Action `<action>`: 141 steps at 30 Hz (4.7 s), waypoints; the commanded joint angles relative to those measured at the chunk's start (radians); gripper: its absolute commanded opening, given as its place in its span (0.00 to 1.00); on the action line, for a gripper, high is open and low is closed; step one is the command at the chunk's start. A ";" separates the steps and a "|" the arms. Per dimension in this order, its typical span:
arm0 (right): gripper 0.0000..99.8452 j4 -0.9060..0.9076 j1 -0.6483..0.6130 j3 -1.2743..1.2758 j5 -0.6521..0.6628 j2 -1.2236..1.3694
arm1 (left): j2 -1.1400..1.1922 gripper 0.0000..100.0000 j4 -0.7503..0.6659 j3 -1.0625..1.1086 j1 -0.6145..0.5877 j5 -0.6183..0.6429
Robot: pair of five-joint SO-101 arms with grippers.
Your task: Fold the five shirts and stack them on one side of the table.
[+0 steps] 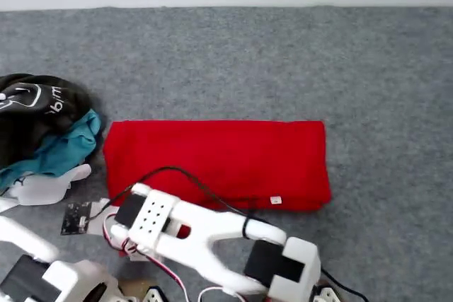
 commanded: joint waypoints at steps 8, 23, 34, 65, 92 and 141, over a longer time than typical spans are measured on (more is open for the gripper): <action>0.25 -0.025 -0.002 -0.155 0.006 0.199 | -0.061 0.02 0.009 -0.044 -0.008 -0.008; 0.01 0.031 0.051 -0.299 0.081 0.278 | -0.063 0.02 0.011 -0.044 -0.009 -0.008; 0.01 0.022 0.242 -0.321 0.123 0.128 | -0.055 0.02 0.009 -0.044 -0.002 -0.008; 0.16 0.044 0.397 -0.695 0.133 0.321 | -0.055 0.02 0.002 -0.015 0.032 -0.005; 0.02 0.286 0.475 -0.881 0.138 0.516 | -0.055 0.02 0.003 -0.015 0.032 -0.005; 0.02 0.526 0.544 -0.962 -0.176 0.275 | -0.290 0.02 0.011 0.005 0.026 -0.002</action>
